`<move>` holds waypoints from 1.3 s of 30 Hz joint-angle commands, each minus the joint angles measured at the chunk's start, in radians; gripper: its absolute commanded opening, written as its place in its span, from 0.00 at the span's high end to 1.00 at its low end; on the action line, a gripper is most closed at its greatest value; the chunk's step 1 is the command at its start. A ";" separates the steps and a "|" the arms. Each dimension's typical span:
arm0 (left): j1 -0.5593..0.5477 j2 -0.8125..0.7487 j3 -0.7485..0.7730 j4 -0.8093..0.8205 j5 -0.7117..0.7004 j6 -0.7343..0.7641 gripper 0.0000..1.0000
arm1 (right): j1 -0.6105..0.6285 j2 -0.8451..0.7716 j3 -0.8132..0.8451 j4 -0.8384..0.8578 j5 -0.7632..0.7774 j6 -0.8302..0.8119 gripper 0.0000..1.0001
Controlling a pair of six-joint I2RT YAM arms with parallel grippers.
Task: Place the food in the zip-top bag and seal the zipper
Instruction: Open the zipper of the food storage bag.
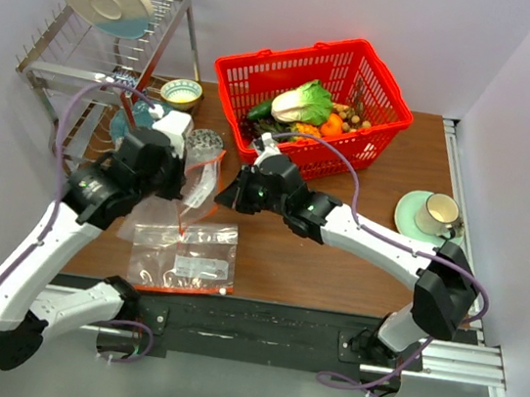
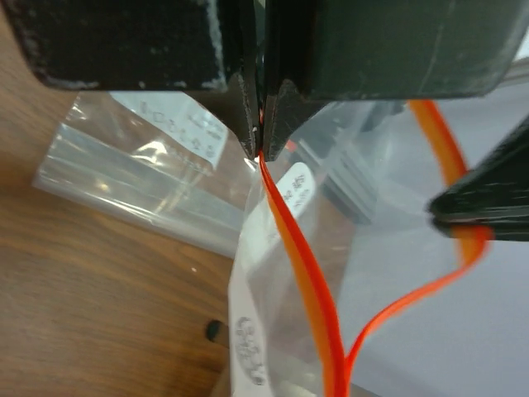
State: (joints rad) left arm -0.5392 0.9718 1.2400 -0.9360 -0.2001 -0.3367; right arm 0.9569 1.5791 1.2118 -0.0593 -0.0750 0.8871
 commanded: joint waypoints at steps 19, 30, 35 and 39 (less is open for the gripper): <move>-0.002 -0.087 -0.321 0.382 0.094 0.021 1.00 | 0.009 -0.181 -0.245 -0.048 0.104 -0.280 0.49; -0.001 -0.068 -0.352 0.463 0.143 0.076 1.00 | 0.006 -0.231 0.098 -0.388 0.190 -0.528 0.44; -0.002 -0.059 -0.324 0.433 0.113 0.088 1.00 | -0.010 -0.209 0.178 -0.399 0.150 -0.533 0.43; -0.002 -0.047 -0.209 0.333 0.018 0.102 1.00 | -0.043 -0.177 0.239 -0.404 0.175 -0.536 0.43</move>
State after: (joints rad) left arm -0.5392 0.9203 0.9058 -0.5571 -0.0910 -0.2684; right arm 0.9478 1.3705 1.3705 -0.4244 0.0708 0.3847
